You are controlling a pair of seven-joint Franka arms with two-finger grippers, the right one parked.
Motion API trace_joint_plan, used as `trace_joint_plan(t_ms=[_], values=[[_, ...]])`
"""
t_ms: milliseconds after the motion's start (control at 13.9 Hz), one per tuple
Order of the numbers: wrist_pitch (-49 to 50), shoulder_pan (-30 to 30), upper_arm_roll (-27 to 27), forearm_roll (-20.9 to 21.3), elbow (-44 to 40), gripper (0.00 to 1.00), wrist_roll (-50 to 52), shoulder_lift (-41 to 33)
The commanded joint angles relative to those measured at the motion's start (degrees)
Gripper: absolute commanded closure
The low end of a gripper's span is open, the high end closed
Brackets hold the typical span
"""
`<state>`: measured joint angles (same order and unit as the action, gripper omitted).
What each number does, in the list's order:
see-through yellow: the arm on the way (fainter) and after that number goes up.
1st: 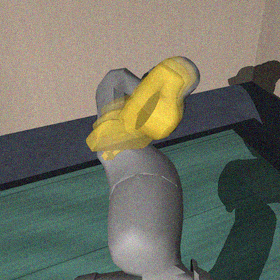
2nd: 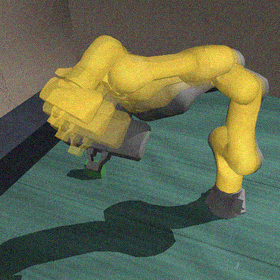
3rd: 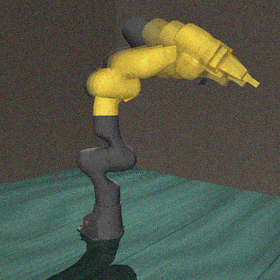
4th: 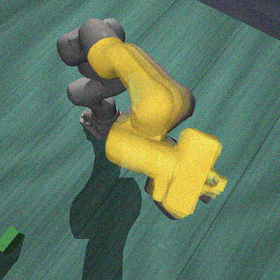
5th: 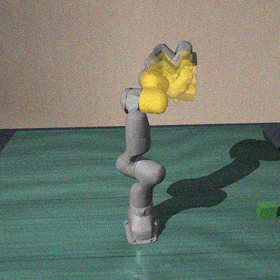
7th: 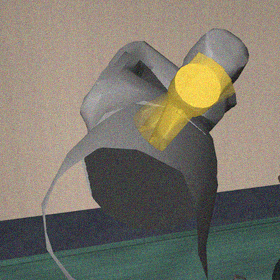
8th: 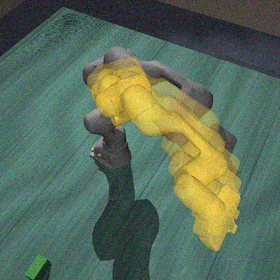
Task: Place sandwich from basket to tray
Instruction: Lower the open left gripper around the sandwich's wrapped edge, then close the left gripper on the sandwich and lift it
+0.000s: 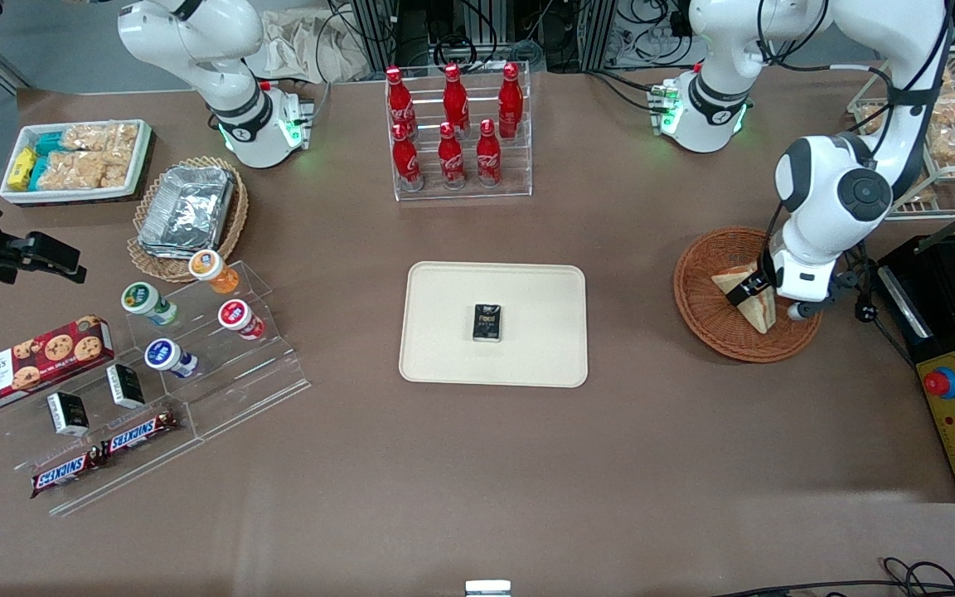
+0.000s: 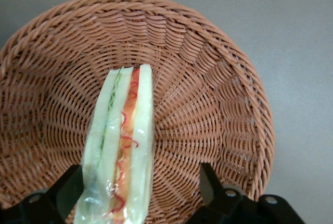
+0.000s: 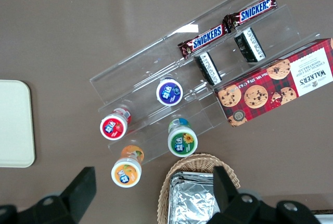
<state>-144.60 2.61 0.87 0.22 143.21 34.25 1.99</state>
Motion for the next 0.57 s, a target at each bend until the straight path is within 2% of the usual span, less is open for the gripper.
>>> trace_joint_plan(t_ms=[0,503], values=[[3.44,0.20,0.10,1.27,-0.21,0.01,1.44,-2.51],[4.95,-0.23,0.54,3.38,0.31,0.01,1.17,-2.08]])
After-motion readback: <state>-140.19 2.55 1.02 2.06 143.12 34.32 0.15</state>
